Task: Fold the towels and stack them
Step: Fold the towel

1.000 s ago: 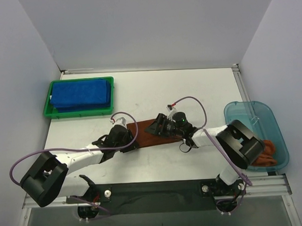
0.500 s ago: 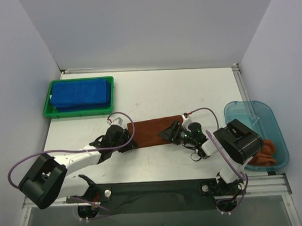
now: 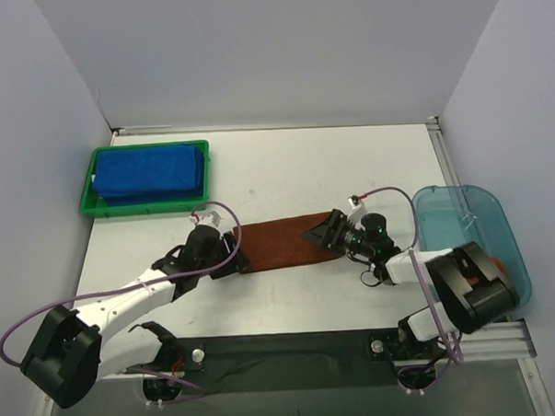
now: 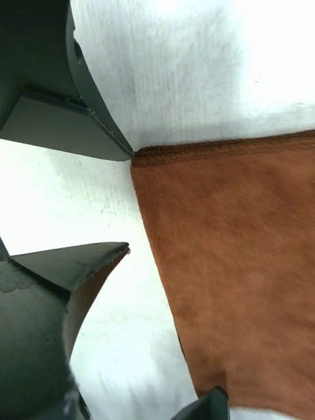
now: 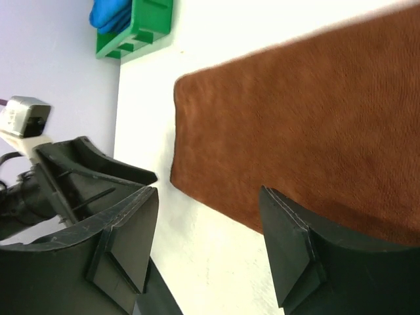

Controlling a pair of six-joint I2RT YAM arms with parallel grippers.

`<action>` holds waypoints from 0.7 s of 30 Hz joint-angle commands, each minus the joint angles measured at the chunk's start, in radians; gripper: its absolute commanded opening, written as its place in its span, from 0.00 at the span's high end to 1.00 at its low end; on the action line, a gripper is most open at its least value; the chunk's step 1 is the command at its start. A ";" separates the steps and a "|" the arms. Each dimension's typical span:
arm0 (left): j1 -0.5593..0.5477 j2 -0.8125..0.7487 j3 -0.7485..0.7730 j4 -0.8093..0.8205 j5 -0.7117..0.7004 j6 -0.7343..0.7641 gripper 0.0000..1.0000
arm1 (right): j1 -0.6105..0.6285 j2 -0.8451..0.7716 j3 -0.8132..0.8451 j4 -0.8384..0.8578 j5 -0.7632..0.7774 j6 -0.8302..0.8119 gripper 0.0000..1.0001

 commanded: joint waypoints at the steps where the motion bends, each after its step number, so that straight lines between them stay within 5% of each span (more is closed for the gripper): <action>1: 0.036 -0.079 0.122 -0.125 -0.035 0.082 0.35 | 0.027 -0.172 0.168 -0.501 0.055 -0.214 0.37; 4: 0.107 -0.111 0.186 -0.204 -0.024 0.157 0.27 | 0.117 -0.227 0.367 -0.879 0.173 -0.428 0.38; 10: 0.345 -0.127 0.243 -0.325 0.004 0.307 0.05 | 0.301 -0.071 0.733 -1.263 0.323 -0.647 0.39; 18: 0.660 -0.127 0.206 -0.340 0.154 0.415 0.03 | 0.569 0.294 1.082 -1.477 0.521 -0.762 0.37; 21: 0.673 -0.128 0.188 -0.328 0.139 0.432 0.03 | 0.624 0.398 1.184 -1.519 0.554 -0.785 0.34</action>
